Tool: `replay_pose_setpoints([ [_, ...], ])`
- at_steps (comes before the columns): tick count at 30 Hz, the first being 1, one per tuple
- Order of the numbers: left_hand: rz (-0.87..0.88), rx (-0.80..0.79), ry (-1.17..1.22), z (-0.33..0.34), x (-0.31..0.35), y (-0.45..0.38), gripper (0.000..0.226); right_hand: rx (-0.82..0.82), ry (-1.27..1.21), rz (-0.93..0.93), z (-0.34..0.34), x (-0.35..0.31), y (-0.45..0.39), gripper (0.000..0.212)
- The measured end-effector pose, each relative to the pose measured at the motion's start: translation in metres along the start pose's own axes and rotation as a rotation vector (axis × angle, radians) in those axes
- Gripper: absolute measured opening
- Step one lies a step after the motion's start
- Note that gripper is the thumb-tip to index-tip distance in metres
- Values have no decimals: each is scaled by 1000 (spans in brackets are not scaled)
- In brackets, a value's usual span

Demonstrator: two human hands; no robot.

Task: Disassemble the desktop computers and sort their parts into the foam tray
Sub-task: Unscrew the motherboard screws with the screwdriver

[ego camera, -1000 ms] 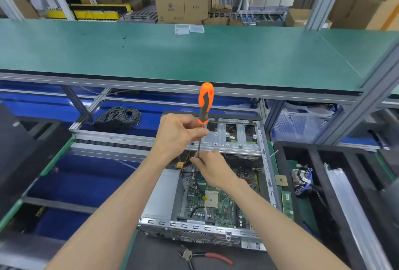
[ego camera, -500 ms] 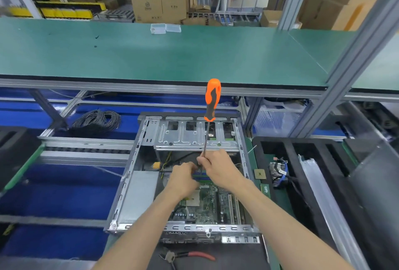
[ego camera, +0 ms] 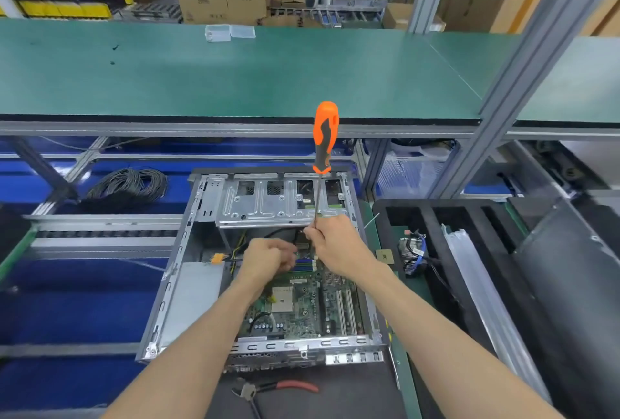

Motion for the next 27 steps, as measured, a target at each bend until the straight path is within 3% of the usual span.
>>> replay_pose_setpoints([
  [2,29,-29,330,0,12,4,31,-27,-3,51,6,9,2,41],
  [4,82,-68,497,0,31,9,28,-37,-19,83,9,14,5,40],
  [6,167,-103,486,1,53,13,24,-52,-21,89,8,14,5,38],
  [9,341,-154,285,5,91,19,16,-108,-30,112,5,13,3,35],
  [11,390,-166,308,9,109,20,16,-122,-31,127,5,13,3,35],
  [13,323,-96,636,4,112,19,18,-116,-31,143,5,13,4,37],
  [16,225,62,1445,3,87,18,21,-107,-45,174,6,14,6,38],
  [18,192,145,1711,8,65,20,23,-107,-46,182,7,15,6,37],
  [20,86,158,1685,15,49,21,26,-107,-49,185,7,15,6,36],
  [23,0,130,1282,12,47,21,31,-112,-47,212,9,18,5,37],
  [25,116,67,896,1,64,18,32,-119,-28,230,12,19,2,38],
  [27,293,-81,592,0,88,20,15,-126,-1,239,17,19,0,36],
])
Point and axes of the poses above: each hand's wrist, its own y-axis away from the middle knuckle, its own z-axis out of the palm, x = y × z, the point moved 6 cm from there along -y, towards the middle knuckle, and after that the axes turned 11 degrees about -x, right-handed, at the moved point
